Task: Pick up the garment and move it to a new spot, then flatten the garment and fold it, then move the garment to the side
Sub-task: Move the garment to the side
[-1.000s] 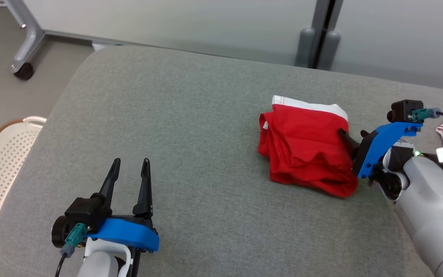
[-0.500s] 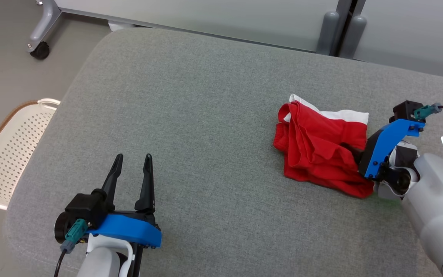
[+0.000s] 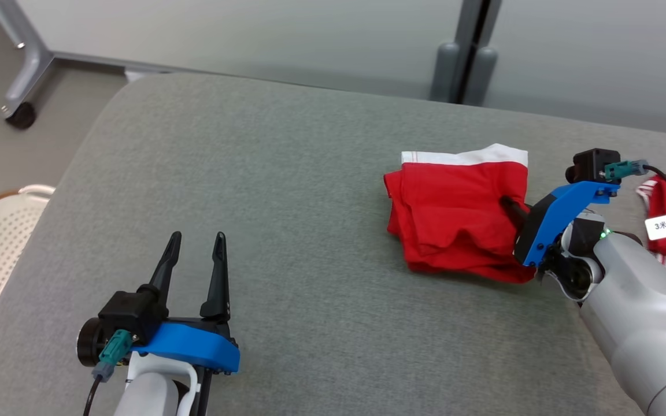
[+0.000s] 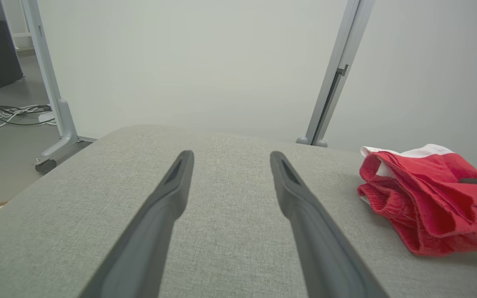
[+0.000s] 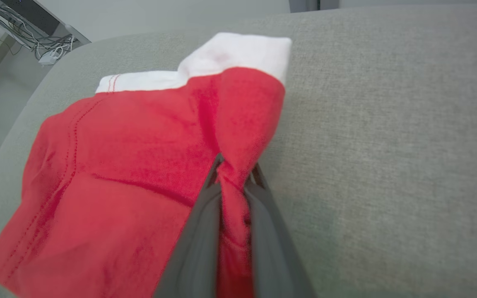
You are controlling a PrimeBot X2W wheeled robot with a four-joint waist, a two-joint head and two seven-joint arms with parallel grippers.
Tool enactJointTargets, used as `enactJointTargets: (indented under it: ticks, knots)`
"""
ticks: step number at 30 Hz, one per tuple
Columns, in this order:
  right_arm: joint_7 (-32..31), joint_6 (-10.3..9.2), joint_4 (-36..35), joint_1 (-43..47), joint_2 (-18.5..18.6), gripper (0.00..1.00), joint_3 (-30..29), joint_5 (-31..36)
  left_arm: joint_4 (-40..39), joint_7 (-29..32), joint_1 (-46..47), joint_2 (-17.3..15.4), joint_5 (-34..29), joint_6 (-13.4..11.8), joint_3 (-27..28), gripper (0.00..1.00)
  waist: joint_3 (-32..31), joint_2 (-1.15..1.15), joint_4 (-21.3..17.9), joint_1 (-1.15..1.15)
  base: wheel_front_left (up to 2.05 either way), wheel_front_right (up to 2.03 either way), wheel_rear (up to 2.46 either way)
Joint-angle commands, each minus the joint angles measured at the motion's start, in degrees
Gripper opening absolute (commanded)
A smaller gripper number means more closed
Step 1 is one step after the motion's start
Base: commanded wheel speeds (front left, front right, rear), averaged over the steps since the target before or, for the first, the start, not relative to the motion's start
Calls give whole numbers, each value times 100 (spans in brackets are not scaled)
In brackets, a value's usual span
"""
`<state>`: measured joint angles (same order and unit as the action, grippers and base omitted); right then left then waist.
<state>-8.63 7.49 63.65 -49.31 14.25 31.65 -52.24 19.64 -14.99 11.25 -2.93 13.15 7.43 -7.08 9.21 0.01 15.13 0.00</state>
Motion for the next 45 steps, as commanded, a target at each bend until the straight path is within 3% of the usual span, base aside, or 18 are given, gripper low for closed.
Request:
enactJointTargets:
  ticks: [1, 13, 24, 30, 35, 40, 45]
  knots:
    - [49, 1, -30, 27, 1, 0, 27, -46, -5, -26, -26, 4, -25, 8, -11, 100, -158, -1, -179, 0, 0, 0, 0]
    - [266, 1, -352, 283, 0, 0, 474, -531, -24, -26, -55, -66, -21, 9, -299, 100, -549, -1, -1340, 0, 0, 0, 0]
    - [491, 1, -527, 219, 128, 0, 845, -876, 44, -26, 103, -105, 53, 9, -540, 100, -388, -1, -2175, 0, 0, 0, 0]
    - [699, 1, -645, -16, 330, 0, 1018, -988, 32, -26, 270, -129, 20, 10, -631, 100, -91, -1, -2238, 0, 0, 0, 0]
    - [692, 1, -630, -394, 738, 0, 1251, -949, 43, -26, 484, -189, 2, 10, -738, 100, 342, -1, -2076, 0, 0, 0, 0]
    - [650, 1, -372, -884, 1226, 0, 1559, -671, 59, -26, 599, -242, -1, 10, -703, 100, 672, -1, -1931, 0, 0, 0, 0]
    - [457, 1, 87, -1385, 1468, 0, 1940, -204, 23, -25, 663, -287, -12, 10, -655, 100, 875, -1, -1920, 0, 0, 0, 0]
